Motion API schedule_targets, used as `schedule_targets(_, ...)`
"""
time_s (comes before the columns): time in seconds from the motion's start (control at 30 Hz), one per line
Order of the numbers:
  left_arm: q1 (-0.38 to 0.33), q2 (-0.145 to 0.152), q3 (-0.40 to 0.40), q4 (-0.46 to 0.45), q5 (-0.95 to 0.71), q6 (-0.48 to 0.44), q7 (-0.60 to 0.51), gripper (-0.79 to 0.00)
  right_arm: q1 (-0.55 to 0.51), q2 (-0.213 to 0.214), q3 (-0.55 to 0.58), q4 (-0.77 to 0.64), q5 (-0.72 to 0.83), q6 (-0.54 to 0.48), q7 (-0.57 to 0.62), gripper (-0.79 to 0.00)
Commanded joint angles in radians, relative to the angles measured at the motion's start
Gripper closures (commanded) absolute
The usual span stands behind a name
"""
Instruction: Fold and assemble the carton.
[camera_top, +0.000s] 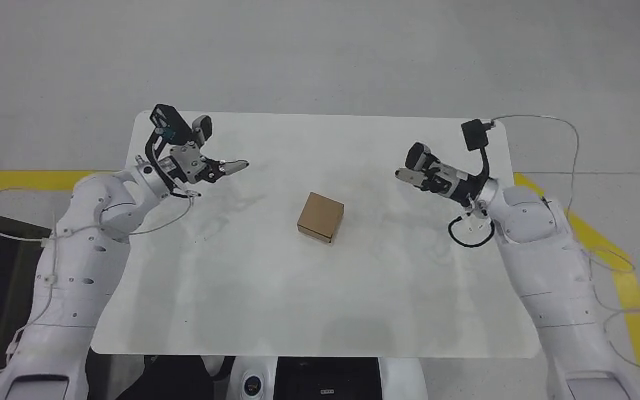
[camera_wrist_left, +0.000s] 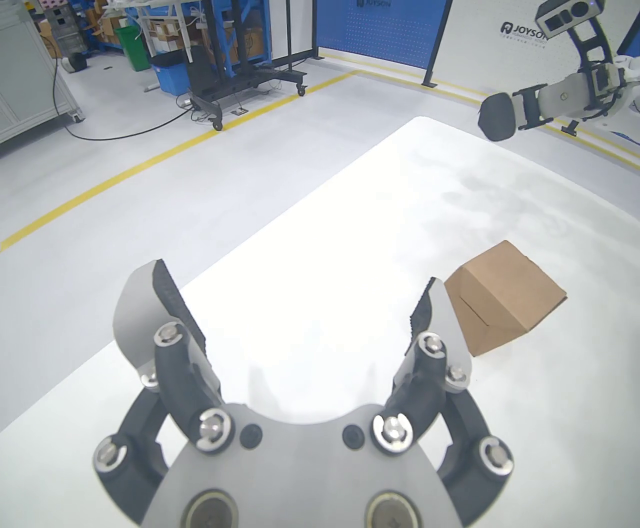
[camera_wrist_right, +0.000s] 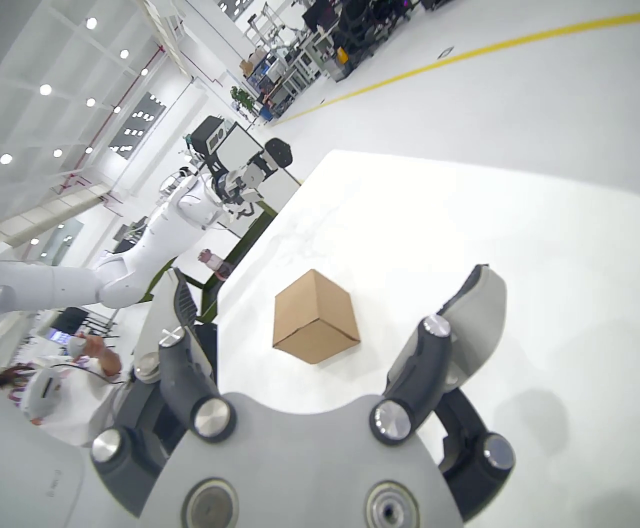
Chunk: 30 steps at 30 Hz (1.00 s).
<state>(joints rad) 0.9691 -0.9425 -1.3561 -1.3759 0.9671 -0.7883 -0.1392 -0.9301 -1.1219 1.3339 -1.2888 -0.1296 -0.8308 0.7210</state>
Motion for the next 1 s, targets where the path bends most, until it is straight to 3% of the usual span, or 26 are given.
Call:
schedule_targets(0.0,-0.015,0.001,-0.006,0.013,-0.011,-0.005,-0.023,-0.785,0.007,0.005,0.031,0.002,-0.088,-0.009,-0.057,-0.785)
schedule_targets(0.17,-0.068,0.0,0.002,0.052,-0.012,-0.004,-0.067,-0.785,-0.003,0.014,0.093,-0.044,-0.251,-0.008,-0.193,-0.785)
schedule_targets(0.33,-0.116,-0.006,0.036,0.088,0.003,-0.012,-0.083,-0.785,0.008,0.022,0.121,-0.1,-0.395,0.092,-0.24,-0.785)
schedule_targets(0.63,-0.186,-0.017,0.081,0.16,0.027,-0.008,-0.063,-0.785,-0.006,0.034,0.168,-0.128,-0.399,0.208,-0.238,-0.785)
schedule_targets(0.97,-0.186,-0.017,0.081,0.16,0.027,-0.008,-0.063,-0.784,-0.006,0.034,0.168,-0.128,-0.399,0.208,-0.238,-0.785)
